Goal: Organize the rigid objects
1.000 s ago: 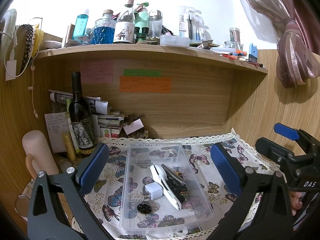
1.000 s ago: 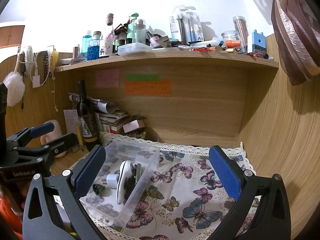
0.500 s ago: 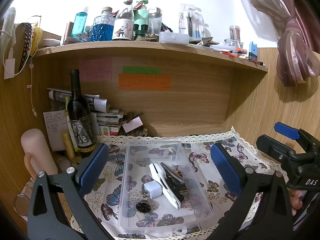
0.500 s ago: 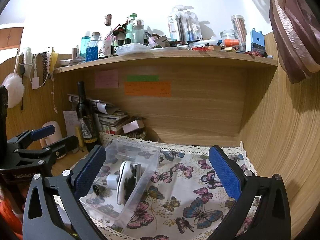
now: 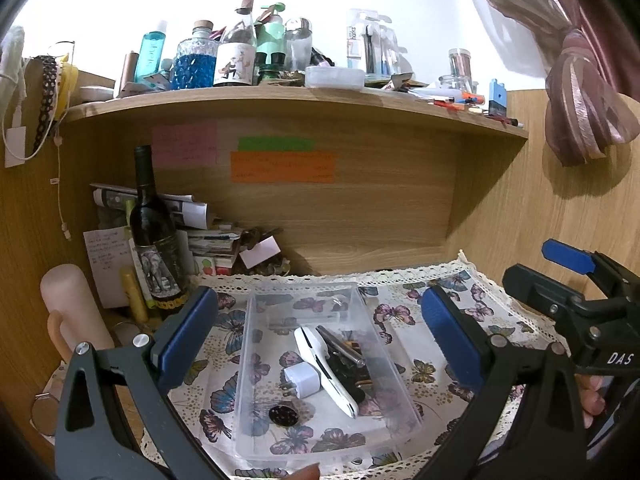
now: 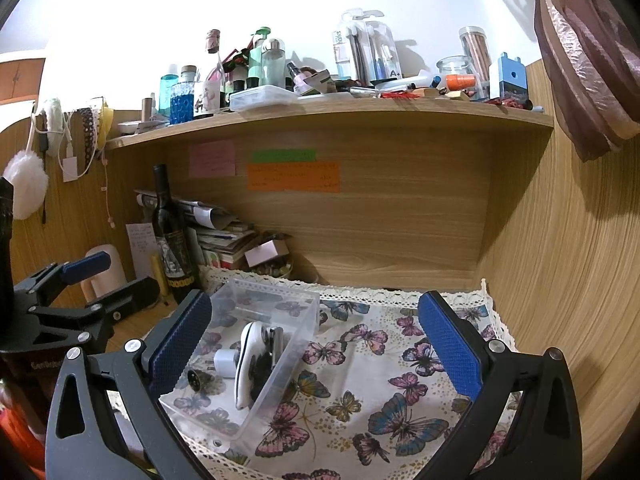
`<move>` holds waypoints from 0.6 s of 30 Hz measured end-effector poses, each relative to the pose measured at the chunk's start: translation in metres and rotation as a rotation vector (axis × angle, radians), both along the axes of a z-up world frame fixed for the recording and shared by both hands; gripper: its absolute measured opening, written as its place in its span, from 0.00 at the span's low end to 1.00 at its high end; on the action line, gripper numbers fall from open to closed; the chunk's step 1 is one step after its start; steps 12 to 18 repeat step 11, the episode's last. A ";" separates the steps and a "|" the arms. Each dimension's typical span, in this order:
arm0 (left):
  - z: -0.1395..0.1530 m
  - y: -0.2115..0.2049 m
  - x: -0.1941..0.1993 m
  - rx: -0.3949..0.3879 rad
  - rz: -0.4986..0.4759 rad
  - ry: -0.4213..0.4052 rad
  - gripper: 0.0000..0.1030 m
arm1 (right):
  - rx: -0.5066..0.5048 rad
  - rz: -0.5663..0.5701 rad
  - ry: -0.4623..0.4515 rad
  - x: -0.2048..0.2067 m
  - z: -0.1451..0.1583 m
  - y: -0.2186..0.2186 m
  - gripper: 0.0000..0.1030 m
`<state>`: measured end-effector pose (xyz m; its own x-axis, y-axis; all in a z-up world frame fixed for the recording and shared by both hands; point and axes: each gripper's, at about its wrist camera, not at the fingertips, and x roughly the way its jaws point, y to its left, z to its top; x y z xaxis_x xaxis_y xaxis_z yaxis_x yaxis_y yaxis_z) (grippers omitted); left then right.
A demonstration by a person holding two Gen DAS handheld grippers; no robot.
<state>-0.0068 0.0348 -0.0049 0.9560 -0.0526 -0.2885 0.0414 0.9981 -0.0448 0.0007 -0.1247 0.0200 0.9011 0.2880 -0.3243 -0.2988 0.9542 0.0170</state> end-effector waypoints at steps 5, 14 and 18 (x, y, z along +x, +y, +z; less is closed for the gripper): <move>0.000 0.002 0.001 -0.018 -0.003 0.004 1.00 | -0.002 0.000 0.002 0.000 0.000 0.001 1.00; 0.000 0.006 0.002 -0.036 0.001 0.006 1.00 | -0.006 0.000 0.007 0.001 -0.001 0.004 1.00; 0.000 0.006 0.002 -0.036 0.001 0.006 1.00 | -0.006 0.000 0.007 0.001 -0.001 0.004 1.00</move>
